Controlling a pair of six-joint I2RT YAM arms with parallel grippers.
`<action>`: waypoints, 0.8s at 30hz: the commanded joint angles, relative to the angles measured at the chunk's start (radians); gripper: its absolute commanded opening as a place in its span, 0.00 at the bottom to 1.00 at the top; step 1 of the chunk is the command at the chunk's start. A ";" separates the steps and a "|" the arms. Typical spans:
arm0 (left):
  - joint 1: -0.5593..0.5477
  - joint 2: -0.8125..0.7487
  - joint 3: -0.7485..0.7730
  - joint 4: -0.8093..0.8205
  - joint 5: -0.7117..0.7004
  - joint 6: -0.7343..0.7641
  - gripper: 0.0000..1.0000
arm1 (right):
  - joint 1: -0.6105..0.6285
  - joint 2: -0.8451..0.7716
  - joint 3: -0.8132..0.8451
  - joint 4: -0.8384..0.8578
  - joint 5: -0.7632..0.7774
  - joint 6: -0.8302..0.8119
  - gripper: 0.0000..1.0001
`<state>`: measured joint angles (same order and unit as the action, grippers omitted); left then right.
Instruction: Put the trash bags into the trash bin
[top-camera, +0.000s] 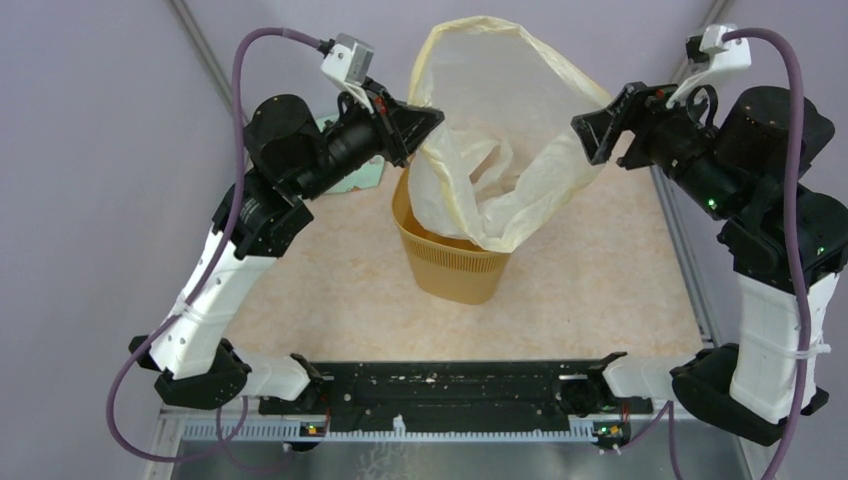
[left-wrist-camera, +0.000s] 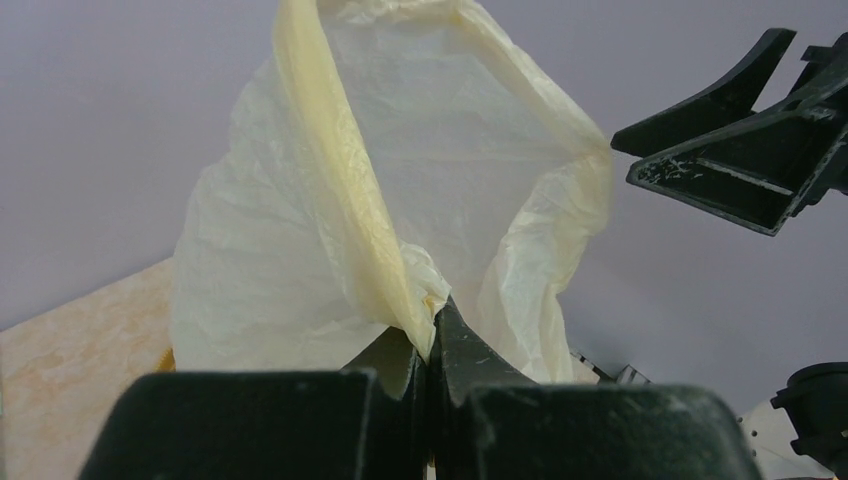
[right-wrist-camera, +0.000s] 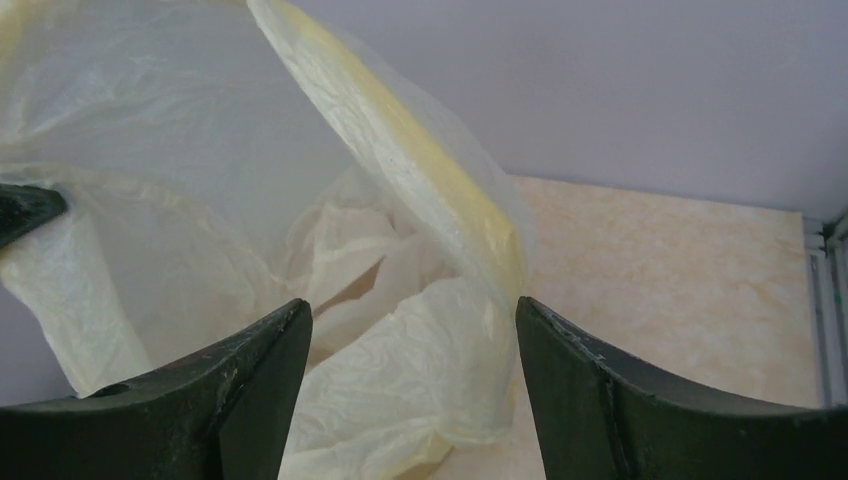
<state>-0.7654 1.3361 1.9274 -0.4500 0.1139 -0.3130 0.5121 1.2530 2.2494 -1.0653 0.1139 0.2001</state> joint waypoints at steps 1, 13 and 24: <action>0.003 -0.042 -0.005 0.026 0.000 -0.002 0.00 | -0.003 0.008 0.041 -0.125 0.072 -0.040 0.75; 0.003 -0.018 -0.004 0.030 0.062 -0.027 0.00 | 0.036 0.027 0.002 -0.049 -0.227 -0.005 0.66; 0.003 -0.030 0.000 0.034 0.087 -0.029 0.00 | 0.357 0.220 -0.091 0.029 0.215 -0.079 0.61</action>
<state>-0.7654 1.3201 1.9163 -0.4496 0.1749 -0.3393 0.8581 1.3945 2.2101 -1.0927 0.1795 0.1570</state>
